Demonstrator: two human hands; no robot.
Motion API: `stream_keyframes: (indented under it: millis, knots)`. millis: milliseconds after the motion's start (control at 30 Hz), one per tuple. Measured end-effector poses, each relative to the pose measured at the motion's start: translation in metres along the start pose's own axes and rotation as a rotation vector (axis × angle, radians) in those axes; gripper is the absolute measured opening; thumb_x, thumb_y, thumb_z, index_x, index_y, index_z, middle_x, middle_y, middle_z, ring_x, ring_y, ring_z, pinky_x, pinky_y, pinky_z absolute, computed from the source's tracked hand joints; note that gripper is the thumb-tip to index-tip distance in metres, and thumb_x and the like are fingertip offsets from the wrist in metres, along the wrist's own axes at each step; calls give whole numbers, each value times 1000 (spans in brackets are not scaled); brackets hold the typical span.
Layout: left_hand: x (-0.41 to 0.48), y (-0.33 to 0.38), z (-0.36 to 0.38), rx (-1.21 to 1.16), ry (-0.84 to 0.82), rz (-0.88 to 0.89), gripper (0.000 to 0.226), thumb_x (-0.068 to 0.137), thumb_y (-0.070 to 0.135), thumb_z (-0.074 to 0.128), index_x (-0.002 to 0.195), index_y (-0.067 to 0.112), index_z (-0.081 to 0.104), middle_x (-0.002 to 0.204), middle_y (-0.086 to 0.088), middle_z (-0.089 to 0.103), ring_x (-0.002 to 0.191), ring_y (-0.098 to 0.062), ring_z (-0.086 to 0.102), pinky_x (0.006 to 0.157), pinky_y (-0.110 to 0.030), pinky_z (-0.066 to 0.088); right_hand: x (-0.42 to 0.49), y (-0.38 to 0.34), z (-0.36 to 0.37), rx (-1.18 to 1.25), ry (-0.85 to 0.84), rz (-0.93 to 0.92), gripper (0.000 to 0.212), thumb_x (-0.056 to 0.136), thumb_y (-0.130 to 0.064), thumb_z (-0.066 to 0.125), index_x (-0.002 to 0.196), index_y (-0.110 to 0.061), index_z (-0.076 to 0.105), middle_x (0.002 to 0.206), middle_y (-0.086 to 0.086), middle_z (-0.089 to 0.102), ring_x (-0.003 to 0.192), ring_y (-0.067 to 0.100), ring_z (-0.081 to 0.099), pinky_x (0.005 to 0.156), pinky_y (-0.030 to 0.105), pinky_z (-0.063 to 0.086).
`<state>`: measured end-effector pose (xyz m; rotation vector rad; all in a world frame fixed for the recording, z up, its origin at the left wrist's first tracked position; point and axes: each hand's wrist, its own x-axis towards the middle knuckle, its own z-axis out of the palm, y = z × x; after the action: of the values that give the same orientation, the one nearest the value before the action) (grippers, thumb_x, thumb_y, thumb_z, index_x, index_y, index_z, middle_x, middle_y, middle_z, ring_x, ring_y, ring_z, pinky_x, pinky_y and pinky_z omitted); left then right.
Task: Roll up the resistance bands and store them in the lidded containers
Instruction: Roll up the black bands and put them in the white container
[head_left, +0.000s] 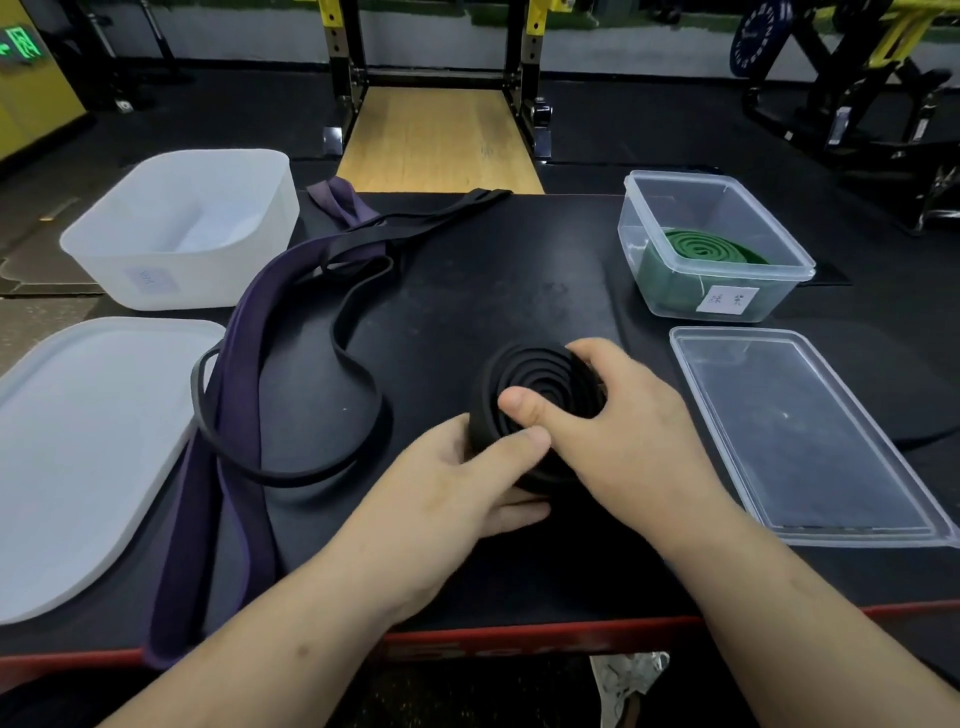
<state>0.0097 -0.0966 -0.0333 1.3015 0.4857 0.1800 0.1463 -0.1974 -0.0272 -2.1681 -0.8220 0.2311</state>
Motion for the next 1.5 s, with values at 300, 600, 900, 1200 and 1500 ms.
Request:
stream_keyframes:
  millis: [300,600,900,1200,1500]
  knots:
    - [2,8,-11,686,291,128,13,89,47,68,94,50,57,81,24,72,63,2,67,60,-16,50,4,13,7,-132,-64,-80,63,93,-62,58,149,-37,49,134,-12,53,124,1,45,90,7,28]
    - [5,-4,-31,1152,267,273,71,97,57,50,158,48,15,150,21,34,139,-4,31,117,-29,28,5,25,11,-123,-190,-133,59,104,-50,43,160,-42,25,155,-17,39,147,2,30,113,20,25]
    - [13,-19,-25,1288,229,348,64,98,45,22,162,37,16,167,13,14,149,-3,10,117,-25,9,1,35,9,-8,4,-177,46,98,-42,58,143,-30,58,140,-25,47,132,-11,39,113,13,31]
    - [18,-23,-19,1208,231,321,61,104,47,38,160,31,22,169,15,6,151,0,6,120,-30,7,25,36,-9,-2,-116,13,34,107,-23,45,126,-45,63,118,-24,67,105,2,62,84,15,45]
    - [17,-19,-16,1353,144,307,57,107,39,26,159,51,6,170,16,-3,151,-3,1,119,-38,11,32,46,-26,-80,-217,-18,40,101,-10,57,124,-42,67,119,-9,60,101,8,57,88,19,40]
